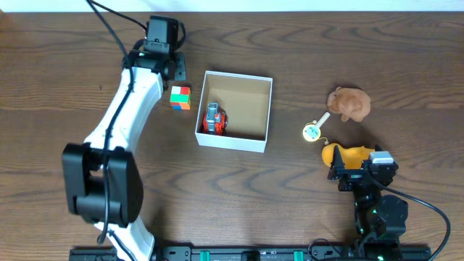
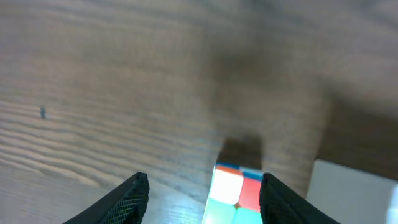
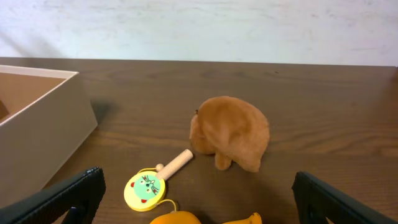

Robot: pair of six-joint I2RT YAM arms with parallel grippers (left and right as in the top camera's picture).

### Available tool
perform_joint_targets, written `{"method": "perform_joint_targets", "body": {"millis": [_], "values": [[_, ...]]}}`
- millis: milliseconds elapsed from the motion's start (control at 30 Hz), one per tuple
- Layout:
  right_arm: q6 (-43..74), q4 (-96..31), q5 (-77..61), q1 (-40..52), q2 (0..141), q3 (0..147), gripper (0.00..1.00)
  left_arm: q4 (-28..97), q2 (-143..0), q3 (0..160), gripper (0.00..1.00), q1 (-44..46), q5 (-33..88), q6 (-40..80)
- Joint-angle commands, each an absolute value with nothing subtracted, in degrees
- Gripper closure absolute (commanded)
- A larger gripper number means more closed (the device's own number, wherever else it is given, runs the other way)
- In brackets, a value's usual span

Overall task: Pack container
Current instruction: 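Move the left gripper left over the colour cube, then lower the left gripper and close it on the colour cube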

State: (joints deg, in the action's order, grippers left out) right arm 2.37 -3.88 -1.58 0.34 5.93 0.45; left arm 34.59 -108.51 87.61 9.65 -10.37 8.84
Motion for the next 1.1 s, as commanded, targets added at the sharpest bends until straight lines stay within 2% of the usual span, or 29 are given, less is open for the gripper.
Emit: {"method": "perform_joint_targets", "body": {"millis": [0,233,467,1067], "values": [[2.7,-4.1,-1.9,-0.1,5.7,0.3,0.01,36.0,-110.4,88.0,0.42,9.5,-9.4,6.6],[2.7,-4.1,-1.9,-0.1,5.7,0.3,0.01,36.3,-113.9,88.0,0.40,9.5,-9.4,2.4],[2.7,-4.1,-1.9,-0.1,5.7,0.3,0.01,36.2,-116.7,87.9,0.22,9.3,-2.4,-2.1],[2.7,-4.1,-1.9,-0.1,5.7,0.3,0.01,37.1,-118.5,87.4,0.20,9.2,-1.9,-2.0]]}}
